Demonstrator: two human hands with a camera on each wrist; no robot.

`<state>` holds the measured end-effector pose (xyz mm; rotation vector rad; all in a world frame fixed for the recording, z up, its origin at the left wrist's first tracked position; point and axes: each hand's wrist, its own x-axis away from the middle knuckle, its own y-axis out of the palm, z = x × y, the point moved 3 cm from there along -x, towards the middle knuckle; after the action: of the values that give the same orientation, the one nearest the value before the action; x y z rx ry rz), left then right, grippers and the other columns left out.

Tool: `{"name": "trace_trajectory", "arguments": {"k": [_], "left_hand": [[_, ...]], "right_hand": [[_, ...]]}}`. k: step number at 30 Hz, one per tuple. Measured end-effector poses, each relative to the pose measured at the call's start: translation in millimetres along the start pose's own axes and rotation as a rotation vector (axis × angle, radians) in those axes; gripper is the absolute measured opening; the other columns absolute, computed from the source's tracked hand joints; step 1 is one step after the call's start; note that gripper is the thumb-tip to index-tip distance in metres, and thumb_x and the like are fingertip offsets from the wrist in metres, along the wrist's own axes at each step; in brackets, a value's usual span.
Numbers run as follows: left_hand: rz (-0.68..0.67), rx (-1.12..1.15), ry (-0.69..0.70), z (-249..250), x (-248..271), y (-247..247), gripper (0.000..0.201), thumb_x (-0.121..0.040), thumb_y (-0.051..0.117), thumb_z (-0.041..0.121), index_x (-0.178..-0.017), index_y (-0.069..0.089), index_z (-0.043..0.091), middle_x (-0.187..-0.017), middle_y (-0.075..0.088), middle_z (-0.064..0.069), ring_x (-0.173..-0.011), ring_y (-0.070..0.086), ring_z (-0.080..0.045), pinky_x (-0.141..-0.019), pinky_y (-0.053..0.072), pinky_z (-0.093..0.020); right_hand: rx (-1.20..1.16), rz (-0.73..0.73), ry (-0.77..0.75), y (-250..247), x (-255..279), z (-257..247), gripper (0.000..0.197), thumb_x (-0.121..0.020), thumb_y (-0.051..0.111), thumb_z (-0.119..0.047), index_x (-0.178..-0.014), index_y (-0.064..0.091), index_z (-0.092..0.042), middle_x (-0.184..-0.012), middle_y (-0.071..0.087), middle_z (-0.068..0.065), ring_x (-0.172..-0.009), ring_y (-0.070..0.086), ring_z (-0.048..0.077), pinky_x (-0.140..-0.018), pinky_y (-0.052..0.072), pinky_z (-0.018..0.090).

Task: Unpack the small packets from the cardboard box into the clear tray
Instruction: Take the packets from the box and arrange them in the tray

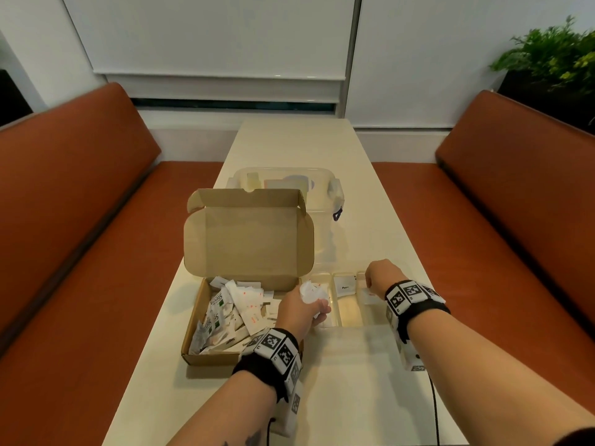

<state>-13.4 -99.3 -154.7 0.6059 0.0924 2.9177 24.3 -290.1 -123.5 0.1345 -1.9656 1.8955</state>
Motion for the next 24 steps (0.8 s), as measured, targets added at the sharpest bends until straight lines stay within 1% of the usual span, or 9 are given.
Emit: {"name": "trace_trajectory", "arguments": {"k": [2,4,7,9,11,13,16,19,24], "left_hand": [[-0.003,0.003,0.001,0,0,0,0.026,-0.083,0.064,-0.003,-0.104,0.058,0.01,-0.081,0.068,-0.011,-0.078,0.066,-0.022,-0.083,0.056,-0.037],[0.0,0.008,-0.002,0,-1,0,0.031,-0.081,0.066,-0.004,-0.109,0.058,0.008,-0.085,0.068,-0.012,-0.079,0.066,-0.021,-0.081,0.057,-0.035],[-0.009,0.023,0.0,0,-1,1,0.039,-0.081,0.065,-0.006,-0.116,0.055,0.009,-0.088,0.066,-0.012,-0.084,0.065,-0.023,-0.078,0.057,-0.032],[-0.011,0.021,0.002,0,-1,1,0.041,-0.081,0.064,-0.006,-0.118,0.054,0.01,-0.089,0.066,-0.013,-0.087,0.064,-0.024,-0.08,0.057,-0.033],[-0.004,0.007,0.004,0,-1,1,0.033,-0.081,0.065,-0.006,-0.109,0.056,0.008,-0.093,0.066,-0.016,-0.088,0.064,-0.025,-0.081,0.057,-0.034],[-0.003,-0.004,0.006,0,-2,1,0.029,-0.08,0.065,-0.005,-0.104,0.058,0.008,-0.096,0.065,-0.016,-0.09,0.064,-0.026,-0.078,0.058,-0.031],[-0.005,-0.008,0.006,0,-3,1,0.03,-0.081,0.065,-0.005,-0.106,0.058,0.009,-0.101,0.065,-0.018,-0.089,0.064,-0.024,-0.07,0.058,-0.024],[-0.01,-0.002,0.015,-1,-3,1,0.04,-0.081,0.065,-0.005,-0.119,0.055,0.004,-0.106,0.065,-0.022,-0.089,0.064,-0.025,-0.075,0.058,-0.028],[-0.017,0.025,0.008,-2,-4,2,0.051,-0.082,0.064,-0.006,-0.13,0.05,0.004,-0.094,0.065,-0.014,-0.085,0.065,-0.022,-0.077,0.058,-0.03]], "right_hand": [[0.003,-0.013,-0.01,-1,0,0,0.029,-0.09,0.045,0.004,-0.11,0.065,0.0,-0.108,0.065,0.014,-0.086,0.058,0.025,-0.083,0.049,0.029],[0.023,-0.027,-0.025,-1,1,-3,0.028,-0.091,0.043,0.005,-0.109,0.064,0.001,-0.093,0.058,0.012,-0.079,0.052,0.023,-0.079,0.048,0.029],[0.064,-0.042,-0.014,-2,1,-6,0.021,-0.091,0.042,0.005,-0.083,0.058,-0.005,-0.073,0.046,0.007,-0.063,0.046,0.02,-0.071,0.042,0.027],[0.075,-0.048,-0.012,-1,1,-8,0.022,-0.092,0.042,0.004,-0.079,0.054,-0.008,-0.072,0.044,0.007,-0.068,0.047,0.022,-0.07,0.039,0.025],[0.079,-0.048,-0.027,0,2,-8,0.021,-0.092,0.041,0.005,-0.08,0.053,-0.007,-0.07,0.042,0.007,-0.078,0.048,0.023,-0.072,0.039,0.025],[0.086,-0.043,-0.052,1,4,-7,0.019,-0.092,0.041,0.004,-0.084,0.053,-0.008,-0.078,0.052,0.009,-0.086,0.054,0.027,-0.075,0.042,0.027],[0.051,0.003,-0.099,2,7,-3,0.015,-0.092,0.043,0.001,-0.093,0.048,-0.013,-0.116,0.06,0.014,-0.094,0.056,0.024,-0.082,0.044,0.028],[0.01,0.02,-0.092,2,10,1,0.018,-0.092,0.045,0.001,-0.103,0.058,-0.005,-0.119,0.059,0.013,-0.104,0.059,0.026,-0.088,0.046,0.027],[-0.047,0.04,-0.085,4,11,1,0.027,-0.093,0.043,0.002,-0.112,0.062,-0.001,-0.117,0.062,0.014,-0.107,0.061,0.028,-0.091,0.048,0.029]]}}
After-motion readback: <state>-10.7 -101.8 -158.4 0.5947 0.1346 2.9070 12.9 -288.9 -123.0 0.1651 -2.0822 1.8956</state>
